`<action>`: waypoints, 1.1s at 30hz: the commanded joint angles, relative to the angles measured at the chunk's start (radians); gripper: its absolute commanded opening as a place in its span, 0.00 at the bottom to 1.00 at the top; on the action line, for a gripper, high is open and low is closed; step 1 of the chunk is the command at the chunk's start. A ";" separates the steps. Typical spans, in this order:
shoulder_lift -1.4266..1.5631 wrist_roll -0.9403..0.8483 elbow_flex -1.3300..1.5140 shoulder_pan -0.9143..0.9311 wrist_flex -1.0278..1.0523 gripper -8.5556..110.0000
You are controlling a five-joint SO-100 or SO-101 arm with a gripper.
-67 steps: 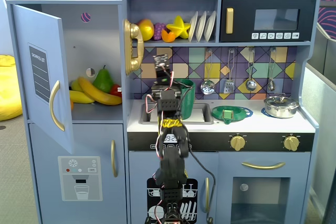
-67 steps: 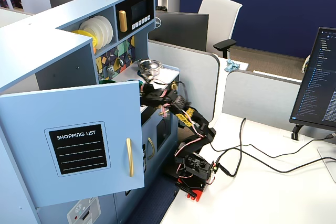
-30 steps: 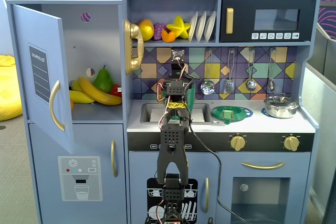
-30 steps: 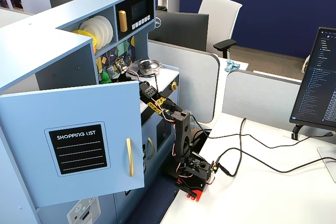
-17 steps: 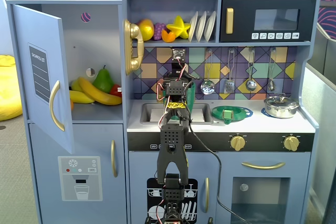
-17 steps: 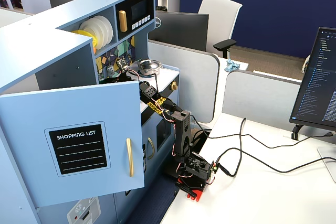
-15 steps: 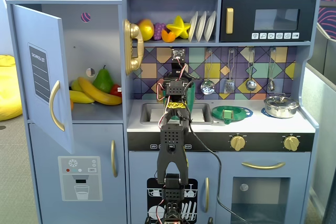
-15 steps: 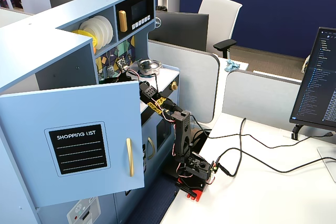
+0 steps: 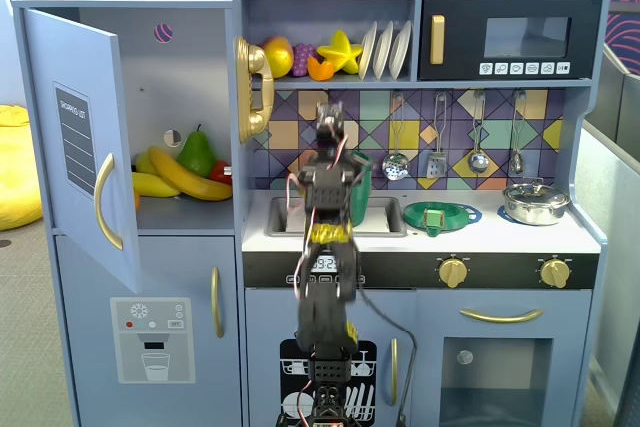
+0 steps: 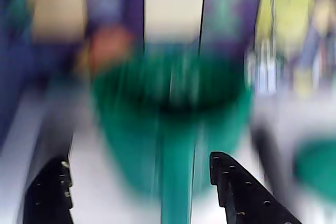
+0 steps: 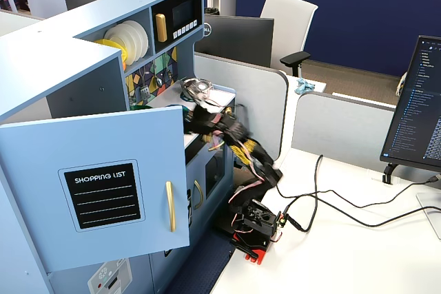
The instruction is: Pick up the green pineapple from the left cabinet and place it in the green recipient
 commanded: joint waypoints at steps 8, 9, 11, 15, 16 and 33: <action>0.483 0.037 0.592 0.012 0.370 0.26; 0.512 0.048 0.670 0.009 0.347 0.26; 0.558 0.064 0.818 0.005 0.279 0.26; 0.623 0.094 1.085 0.008 0.092 0.25; 0.635 0.104 1.140 0.008 0.044 0.25; 0.787 0.241 1.381 -0.020 0.342 0.12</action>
